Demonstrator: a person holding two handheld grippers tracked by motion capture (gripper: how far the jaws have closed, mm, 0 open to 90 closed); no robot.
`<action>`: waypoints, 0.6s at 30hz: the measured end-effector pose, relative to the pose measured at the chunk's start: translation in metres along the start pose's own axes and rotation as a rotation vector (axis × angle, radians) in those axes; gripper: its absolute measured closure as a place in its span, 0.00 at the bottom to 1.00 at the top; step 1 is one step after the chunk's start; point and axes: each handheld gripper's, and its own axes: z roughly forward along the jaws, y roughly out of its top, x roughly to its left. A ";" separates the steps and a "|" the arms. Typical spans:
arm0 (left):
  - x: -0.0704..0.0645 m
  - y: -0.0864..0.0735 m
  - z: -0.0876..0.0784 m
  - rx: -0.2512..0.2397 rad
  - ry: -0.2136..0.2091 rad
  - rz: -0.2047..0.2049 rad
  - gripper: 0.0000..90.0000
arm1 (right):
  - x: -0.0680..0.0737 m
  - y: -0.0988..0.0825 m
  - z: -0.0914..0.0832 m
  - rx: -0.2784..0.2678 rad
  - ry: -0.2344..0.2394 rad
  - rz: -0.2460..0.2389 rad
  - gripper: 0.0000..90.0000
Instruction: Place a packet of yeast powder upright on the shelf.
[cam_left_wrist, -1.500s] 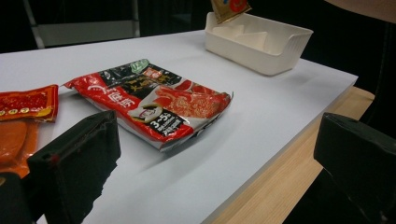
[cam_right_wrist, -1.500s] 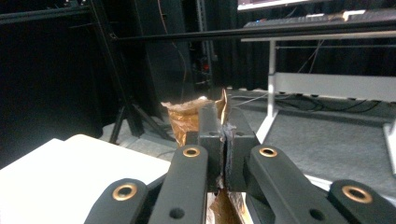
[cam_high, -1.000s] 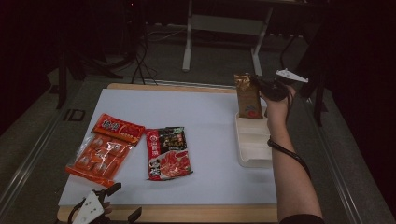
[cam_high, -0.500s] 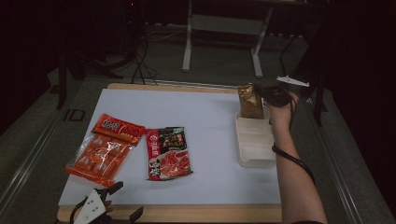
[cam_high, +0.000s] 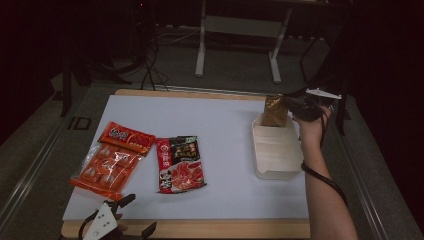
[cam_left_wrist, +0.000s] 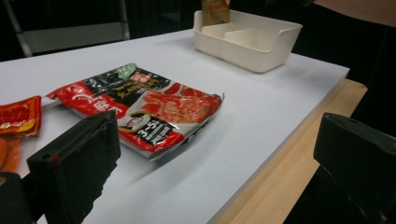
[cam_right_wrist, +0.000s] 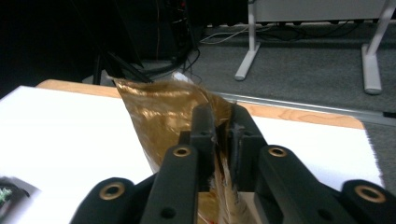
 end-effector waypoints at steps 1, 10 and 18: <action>-0.001 0.000 0.001 0.003 -0.003 0.009 0.01 | -0.001 0.000 -0.001 -0.002 0.010 0.001 0.87; -0.003 0.001 0.007 0.010 -0.026 0.027 0.01 | 0.004 0.003 -0.025 0.014 0.011 0.006 0.60; -0.001 0.002 0.006 0.017 -0.032 -0.017 0.01 | 0.015 -0.004 -0.053 -0.068 0.005 -0.050 0.43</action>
